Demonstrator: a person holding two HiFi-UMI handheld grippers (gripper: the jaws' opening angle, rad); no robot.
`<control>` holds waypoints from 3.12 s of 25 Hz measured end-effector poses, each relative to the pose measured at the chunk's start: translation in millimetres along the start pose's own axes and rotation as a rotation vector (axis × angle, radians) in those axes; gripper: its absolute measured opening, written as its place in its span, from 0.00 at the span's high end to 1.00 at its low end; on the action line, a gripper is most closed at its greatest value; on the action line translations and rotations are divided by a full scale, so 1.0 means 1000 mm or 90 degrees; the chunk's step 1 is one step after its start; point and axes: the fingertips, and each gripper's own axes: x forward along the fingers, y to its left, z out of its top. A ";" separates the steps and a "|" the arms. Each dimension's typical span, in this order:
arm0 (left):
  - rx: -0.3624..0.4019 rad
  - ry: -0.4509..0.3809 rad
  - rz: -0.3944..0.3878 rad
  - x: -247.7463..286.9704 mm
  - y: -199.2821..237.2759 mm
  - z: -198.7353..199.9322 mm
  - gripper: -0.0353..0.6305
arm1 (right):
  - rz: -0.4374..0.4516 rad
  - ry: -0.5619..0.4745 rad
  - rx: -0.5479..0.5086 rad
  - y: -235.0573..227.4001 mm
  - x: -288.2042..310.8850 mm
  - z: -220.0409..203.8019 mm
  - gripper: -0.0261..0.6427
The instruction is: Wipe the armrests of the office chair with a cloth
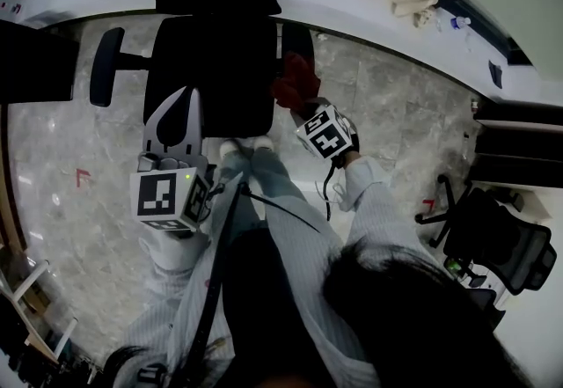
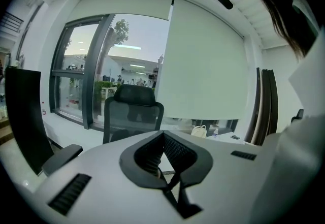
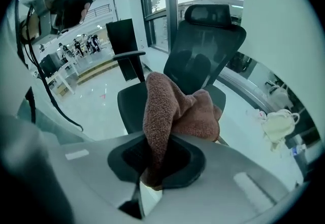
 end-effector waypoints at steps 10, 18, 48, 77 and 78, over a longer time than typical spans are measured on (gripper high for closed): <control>-0.014 -0.051 0.060 -0.056 0.036 0.035 0.94 | -0.003 -0.465 0.104 0.029 -0.190 0.138 0.91; -0.022 -0.120 0.117 -0.078 0.065 0.086 0.94 | -0.053 -0.599 -0.001 0.035 -0.264 0.231 0.91; 0.079 -0.056 -0.124 -0.058 0.470 0.146 0.94 | -0.210 -0.501 0.141 0.240 0.003 0.505 0.91; -0.026 0.072 -0.096 -0.032 0.524 0.042 0.94 | 0.020 -0.080 -0.039 0.314 0.277 0.431 0.91; -0.027 0.065 -0.095 -0.032 0.525 0.042 0.94 | 0.006 -0.073 -0.034 0.302 0.281 0.434 0.91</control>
